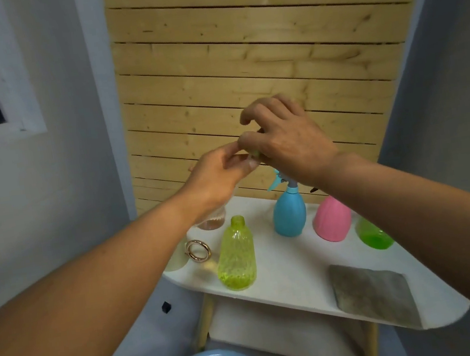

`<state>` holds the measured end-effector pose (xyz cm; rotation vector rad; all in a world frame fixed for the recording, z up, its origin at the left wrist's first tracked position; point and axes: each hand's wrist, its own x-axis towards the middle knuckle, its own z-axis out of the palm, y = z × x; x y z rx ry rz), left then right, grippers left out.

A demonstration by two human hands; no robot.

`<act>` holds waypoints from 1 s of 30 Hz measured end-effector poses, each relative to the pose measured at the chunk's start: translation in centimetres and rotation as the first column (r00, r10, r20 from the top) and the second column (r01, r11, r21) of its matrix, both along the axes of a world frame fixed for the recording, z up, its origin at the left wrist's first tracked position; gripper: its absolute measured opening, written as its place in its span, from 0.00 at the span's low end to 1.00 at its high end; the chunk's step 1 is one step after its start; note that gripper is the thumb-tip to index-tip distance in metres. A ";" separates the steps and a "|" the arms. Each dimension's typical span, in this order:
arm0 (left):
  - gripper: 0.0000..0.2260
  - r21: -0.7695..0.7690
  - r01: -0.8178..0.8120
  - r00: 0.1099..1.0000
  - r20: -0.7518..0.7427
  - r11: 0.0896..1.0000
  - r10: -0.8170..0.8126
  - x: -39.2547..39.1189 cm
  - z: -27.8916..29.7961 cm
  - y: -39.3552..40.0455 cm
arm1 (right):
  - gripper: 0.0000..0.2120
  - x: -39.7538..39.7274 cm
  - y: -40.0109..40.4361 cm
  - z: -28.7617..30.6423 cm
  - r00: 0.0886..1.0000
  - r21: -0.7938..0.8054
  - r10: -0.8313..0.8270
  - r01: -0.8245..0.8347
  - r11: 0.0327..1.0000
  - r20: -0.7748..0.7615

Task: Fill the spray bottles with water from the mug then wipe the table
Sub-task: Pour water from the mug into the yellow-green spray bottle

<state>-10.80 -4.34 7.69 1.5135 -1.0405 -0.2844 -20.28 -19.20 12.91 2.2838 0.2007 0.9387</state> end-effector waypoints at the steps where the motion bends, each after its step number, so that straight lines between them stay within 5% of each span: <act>1: 0.13 -0.023 0.015 0.995 -0.094 1.000 -0.017 0.0 0.4 -0.2 | 0.10 0.0 0.1 0.3 1.000 -0.041 0.026 -0.025 0.999 0.010; 8: 0.08 -0.185 0.013 0.921 -0.381 0.983 -0.084 0.6 0.8 -0.7 | 0.15 0.3 0.6 1.5 0.994 -0.109 0.102 -0.098 0.989 0.033; 10: 0.07 -0.241 -0.015 0.902 -0.421 0.970 -0.090 0.7 0.6 -0.9 | 0.20 0.0 0.9 1.1 0.991 -0.018 0.124 -0.123 0.992 0.041; 12: 0.11 -0.269 -0.050 0.895 -0.440 0.962 -0.077 0.6 0.5 -1.0 | 0.27 -0.5 1.5 0.7 0.981 0.234 0.154 -0.178 0.956 0.115; 15: 0.14 -0.309 -0.089 0.885 -0.461 0.947 -0.067 0.6 0.7 -1.1 | 0.29 -0.3 2.5 0.6 0.974 0.710 0.006 -0.170 0.683 0.227; 18: 0.15 -0.340 -0.120 0.886 -0.461 0.933 -0.055 0.6 1.4 -1.5 | 0.35 0.4 3.3 1.4 0.990 0.934 -0.072 -0.087 0.346 0.119; 25: 0.12 -0.330 -0.146 0.928 -0.372 0.933 0.013 0.4 1.9 -2.3 | 0.34 1.4 4.2 2.4 0.992 0.980 -0.105 -0.050 0.192 0.071; 30: 0.14 -0.342 -0.208 0.905 -0.422 0.916 0.048 0.2 0.2 -2.7 | 0.11 1.8 4.3 1.6 0.994 0.996 -0.105 0.026 0.080 -0.018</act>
